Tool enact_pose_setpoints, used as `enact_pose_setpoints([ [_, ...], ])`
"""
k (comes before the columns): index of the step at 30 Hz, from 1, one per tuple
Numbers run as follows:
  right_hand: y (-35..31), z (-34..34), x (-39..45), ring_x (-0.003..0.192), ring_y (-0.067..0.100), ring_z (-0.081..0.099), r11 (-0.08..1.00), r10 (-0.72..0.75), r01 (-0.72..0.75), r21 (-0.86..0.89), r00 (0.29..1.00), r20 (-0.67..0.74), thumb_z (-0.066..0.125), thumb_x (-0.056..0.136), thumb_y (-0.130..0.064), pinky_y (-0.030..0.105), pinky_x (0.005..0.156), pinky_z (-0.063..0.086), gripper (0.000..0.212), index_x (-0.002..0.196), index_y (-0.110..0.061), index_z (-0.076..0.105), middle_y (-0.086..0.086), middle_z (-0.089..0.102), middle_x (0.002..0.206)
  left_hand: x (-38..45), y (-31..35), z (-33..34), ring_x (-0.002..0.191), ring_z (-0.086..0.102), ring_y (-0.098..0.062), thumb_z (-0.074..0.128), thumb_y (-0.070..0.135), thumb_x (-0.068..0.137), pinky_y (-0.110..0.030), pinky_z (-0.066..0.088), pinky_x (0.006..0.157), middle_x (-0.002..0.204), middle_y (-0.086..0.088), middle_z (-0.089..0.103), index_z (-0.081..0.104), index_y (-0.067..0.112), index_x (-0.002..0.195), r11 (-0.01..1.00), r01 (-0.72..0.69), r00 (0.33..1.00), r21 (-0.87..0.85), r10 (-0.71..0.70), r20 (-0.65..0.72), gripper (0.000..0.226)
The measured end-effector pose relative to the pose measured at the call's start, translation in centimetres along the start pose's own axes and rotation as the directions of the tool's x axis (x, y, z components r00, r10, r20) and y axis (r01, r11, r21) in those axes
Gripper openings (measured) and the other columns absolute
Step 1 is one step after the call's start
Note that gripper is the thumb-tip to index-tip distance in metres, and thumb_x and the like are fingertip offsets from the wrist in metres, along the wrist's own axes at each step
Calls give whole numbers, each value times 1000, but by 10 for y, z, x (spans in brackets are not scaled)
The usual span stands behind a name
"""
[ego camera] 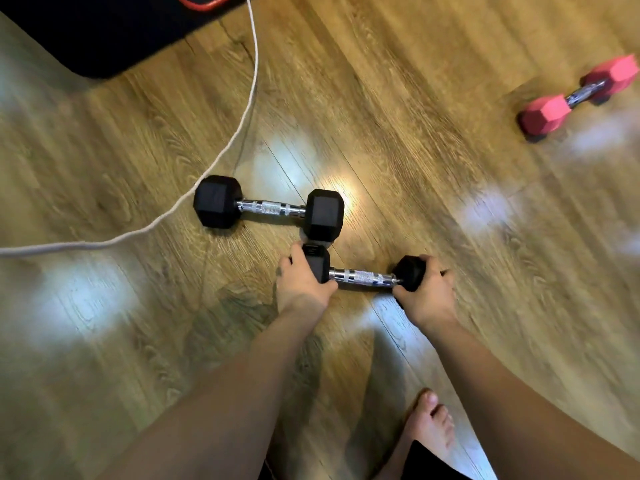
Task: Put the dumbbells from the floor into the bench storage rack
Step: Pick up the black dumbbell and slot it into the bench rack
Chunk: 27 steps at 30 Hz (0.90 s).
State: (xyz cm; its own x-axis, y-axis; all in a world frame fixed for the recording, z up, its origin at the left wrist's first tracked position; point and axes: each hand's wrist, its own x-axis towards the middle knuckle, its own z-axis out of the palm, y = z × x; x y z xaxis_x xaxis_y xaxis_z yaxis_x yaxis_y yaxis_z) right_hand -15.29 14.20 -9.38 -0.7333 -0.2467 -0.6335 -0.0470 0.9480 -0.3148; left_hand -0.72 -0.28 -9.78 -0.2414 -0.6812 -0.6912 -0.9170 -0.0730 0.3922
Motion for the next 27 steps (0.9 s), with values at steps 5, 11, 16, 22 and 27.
enact_pose_setpoints([
  [5,-12,-42,-47,106,37,52,1000,-7,7,21,1000,24,73,68,-38,48,89,53,77,135,-35,36,-1,30,112,-48,18,-45,116,53,-30,80,33,66,-47,48,99,132,-2,43,23,33,141,1000,2,1000,11,-2,29,94],
  [11,-64,-122,-98,106,32,47,995,-76,77,59,997,-10,75,68,-35,47,84,53,68,127,-39,40,2,35,109,-110,79,-136,116,53,-29,79,37,69,-46,47,99,128,0,45,27,30,139,1000,4,1000,30,-4,18,88],
  [16,-132,-189,-122,87,15,33,982,-167,172,73,983,-70,78,71,-30,39,78,49,64,127,-29,46,11,45,110,-137,133,-212,114,55,-29,77,40,70,-43,47,96,130,-2,43,24,29,141,999,-43,999,-31,43,-11,89],
  [22,-215,-217,-94,95,5,27,970,-229,236,63,968,-105,82,67,-23,32,81,37,69,127,-26,48,12,55,106,-96,176,-281,124,47,-28,72,36,74,-38,43,97,141,-1,36,21,26,147,997,-69,997,-47,70,12,89],
  [27,-273,-224,-48,93,10,31,971,-238,240,10,968,-86,82,64,-25,35,80,40,67,123,-31,50,9,56,99,-42,201,-308,121,47,-27,72,35,74,-37,44,97,141,0,37,20,30,148,994,-40,999,-101,39,-6,91],
])
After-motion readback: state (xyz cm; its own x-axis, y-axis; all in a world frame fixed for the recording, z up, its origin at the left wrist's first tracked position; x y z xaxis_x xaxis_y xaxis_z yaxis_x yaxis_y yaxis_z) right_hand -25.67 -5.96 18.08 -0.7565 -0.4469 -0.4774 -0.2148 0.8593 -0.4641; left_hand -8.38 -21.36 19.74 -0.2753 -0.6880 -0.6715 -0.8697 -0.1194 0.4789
